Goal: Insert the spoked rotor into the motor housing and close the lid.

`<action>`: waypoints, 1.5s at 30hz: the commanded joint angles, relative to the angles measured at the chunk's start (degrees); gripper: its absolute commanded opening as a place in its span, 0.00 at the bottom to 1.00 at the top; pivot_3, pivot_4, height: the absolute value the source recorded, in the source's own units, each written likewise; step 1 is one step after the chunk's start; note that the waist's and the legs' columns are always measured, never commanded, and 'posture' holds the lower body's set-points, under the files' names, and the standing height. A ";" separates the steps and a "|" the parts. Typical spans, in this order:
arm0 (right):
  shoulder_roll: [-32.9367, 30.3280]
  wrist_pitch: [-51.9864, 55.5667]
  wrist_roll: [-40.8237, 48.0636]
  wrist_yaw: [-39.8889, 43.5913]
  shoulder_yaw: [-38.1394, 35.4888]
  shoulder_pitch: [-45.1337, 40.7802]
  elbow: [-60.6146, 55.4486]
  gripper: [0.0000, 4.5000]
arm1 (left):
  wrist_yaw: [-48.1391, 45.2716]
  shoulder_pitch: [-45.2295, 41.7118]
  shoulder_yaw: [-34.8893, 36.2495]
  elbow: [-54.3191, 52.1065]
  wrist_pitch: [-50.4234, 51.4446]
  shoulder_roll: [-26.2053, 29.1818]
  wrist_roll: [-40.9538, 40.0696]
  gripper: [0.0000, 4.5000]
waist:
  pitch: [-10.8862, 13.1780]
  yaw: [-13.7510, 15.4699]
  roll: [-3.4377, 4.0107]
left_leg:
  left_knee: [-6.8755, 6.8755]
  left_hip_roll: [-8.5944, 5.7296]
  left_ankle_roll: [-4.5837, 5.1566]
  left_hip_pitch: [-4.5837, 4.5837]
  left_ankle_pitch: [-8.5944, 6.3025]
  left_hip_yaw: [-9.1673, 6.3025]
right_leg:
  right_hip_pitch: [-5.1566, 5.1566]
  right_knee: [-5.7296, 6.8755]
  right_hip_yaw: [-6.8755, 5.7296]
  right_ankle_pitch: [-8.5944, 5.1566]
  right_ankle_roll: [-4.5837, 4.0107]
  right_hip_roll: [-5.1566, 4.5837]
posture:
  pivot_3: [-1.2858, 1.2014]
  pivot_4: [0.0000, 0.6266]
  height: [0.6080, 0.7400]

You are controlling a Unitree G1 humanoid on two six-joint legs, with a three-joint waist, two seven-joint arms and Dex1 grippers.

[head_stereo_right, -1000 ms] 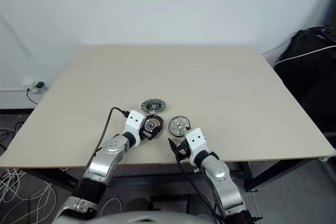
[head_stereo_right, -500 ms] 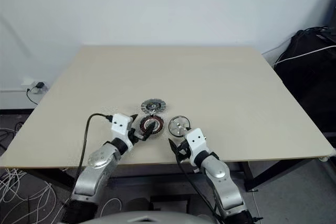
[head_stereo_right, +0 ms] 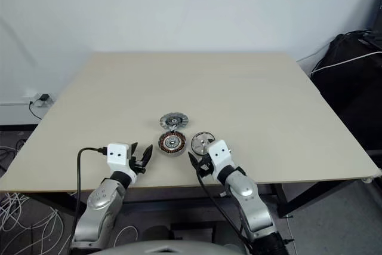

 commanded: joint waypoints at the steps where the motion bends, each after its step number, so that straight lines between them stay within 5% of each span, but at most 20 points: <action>1: 1.78 2.96 -0.47 -1.48 -0.08 -3.21 0.62 0.96 | 0.27 0.33 -0.69 -1.72 -1.60 -0.51 0.28 0.33 | 0.00 0.01 0.00 | 0.00 0.00 0.00 0.01 0.00 0.00 | 0.00 0.00 -0.01 0.00 0.00 0.00 | 0.52 0.00 1.00; 6: 3.73 7.02 -0.11 -0.25 1.58 -6.95 1.95 0.66 | 0.43 1.44 -1.72 -1.82 -2.09 -1.40 0.38 0.00 | 0.01 -0.01 0.03 | 0.00 0.00 0.00 -0.02 0.00 0.00 | -0.02 0.00 -0.01 0.00 0.00 -0.01 | 0.52 0.00 1.00; 15: 6.19 11.35 -1.78 0.31 5.11 -13.64 6.45 0.00 | -0.47 2.62 -4.37 -1.38 -2.91 -1.77 0.54 0.00 | 0.03 -0.25 0.06 | 0.00 0.00 0.00 -0.02 0.00 0.00 | -0.02 0.00 -0.01 0.00 -0.01 0.00 | 0.52 0.00 1.00; 31: 10.91 9.84 -4.88 -0.27 5.96 -25.89 22.70 0.00 | -2.53 7.30 -5.54 -0.68 -13.34 -0.45 1.46 0.00 | 0.11 -0.76 0.20 | 0.00 -0.01 -0.03 -0.10 0.00 0.03 | -0.07 0.01 -0.03 0.01 -0.01 0.00 | 0.52 0.00 1.00; 45: 14.01 6.62 -5.38 0.29 4.83 -33.15 35.47 0.00 | -1.93 9.65 -7.17 -5.16 -10.71 -0.97 1.50 0.00 | 0.21 -0.91 0.35 | -0.01 0.00 -0.02 -0.12 0.00 0.04 | -0.10 0.03 -0.03 0.01 0.00 -0.01 | 0.52 0.00 1.00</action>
